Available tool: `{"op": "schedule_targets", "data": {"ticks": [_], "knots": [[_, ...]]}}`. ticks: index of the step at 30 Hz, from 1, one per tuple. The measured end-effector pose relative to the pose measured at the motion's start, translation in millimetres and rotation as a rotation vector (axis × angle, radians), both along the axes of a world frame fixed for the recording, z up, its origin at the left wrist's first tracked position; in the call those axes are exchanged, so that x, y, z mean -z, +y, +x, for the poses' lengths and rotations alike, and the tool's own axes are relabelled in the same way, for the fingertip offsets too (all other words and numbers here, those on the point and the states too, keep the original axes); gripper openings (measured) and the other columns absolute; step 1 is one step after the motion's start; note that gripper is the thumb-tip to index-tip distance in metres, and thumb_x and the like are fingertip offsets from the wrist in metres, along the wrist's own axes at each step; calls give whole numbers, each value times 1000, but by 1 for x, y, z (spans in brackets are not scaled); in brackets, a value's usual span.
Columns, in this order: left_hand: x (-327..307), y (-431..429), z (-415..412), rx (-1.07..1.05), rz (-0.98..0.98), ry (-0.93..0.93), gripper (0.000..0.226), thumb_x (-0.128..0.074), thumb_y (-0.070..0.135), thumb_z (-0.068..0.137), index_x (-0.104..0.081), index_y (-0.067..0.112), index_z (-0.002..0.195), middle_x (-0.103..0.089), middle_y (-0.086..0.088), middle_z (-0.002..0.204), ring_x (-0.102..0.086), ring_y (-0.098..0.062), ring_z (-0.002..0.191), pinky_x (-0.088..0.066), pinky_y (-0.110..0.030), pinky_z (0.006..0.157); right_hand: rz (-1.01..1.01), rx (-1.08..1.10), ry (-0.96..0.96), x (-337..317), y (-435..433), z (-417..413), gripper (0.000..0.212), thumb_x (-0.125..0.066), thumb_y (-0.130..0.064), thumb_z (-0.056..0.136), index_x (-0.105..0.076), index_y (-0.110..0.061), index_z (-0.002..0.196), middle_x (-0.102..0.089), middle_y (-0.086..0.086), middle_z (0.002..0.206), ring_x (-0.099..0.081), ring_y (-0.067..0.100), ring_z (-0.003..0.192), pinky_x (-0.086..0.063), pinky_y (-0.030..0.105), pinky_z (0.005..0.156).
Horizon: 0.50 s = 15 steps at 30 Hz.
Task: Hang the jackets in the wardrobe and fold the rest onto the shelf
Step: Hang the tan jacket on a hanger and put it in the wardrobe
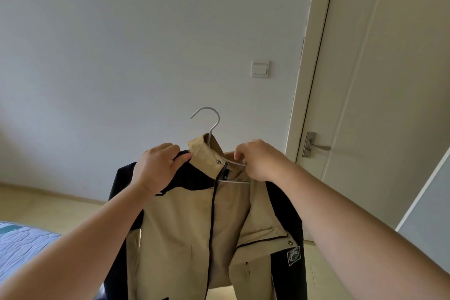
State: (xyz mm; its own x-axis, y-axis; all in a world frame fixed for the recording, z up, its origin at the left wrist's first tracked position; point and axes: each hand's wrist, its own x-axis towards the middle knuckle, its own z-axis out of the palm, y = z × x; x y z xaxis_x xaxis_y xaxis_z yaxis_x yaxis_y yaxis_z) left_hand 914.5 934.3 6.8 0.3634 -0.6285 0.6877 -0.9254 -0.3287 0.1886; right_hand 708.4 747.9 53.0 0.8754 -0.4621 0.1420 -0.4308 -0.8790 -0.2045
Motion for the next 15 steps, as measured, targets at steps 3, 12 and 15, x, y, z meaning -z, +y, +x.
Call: {"op": "schedule_targets", "data": {"ticks": [3, 12, 15], "knots": [[-2, -3, -1, 11, -2, 2, 48, -69, 34, 93, -38, 17, 61, -36, 10, 56, -37, -14, 49, -27, -24, 46, -37, 34, -71, 1, -4, 1, 43, -53, 2, 84, -67, -27, 113, -58, 1, 113, -60, 23, 94, -50, 31, 74], [-2, -3, 1, 78, -22, -109, 57, -44, 54, 94, -46, 9, 59, -39, 3, 55, -35, -19, 47, -36, -29, 44, -13, 34, -261, 10, -19, 7, 8, -59, -25, 96, -66, -25, 94, -57, -4, 99, -58, 17, 88, -47, 30, 71], [1, -4, 4, 60, 8, -124, 56, -42, 54, 94, -46, 10, 60, -38, 4, 55, -35, -18, 47, -37, -29, 45, 164, 78, -464, 12, -24, 13, 9, -56, -27, 99, -61, -21, 94, -58, -3, 97, -56, 14, 87, -42, 26, 71]]}}
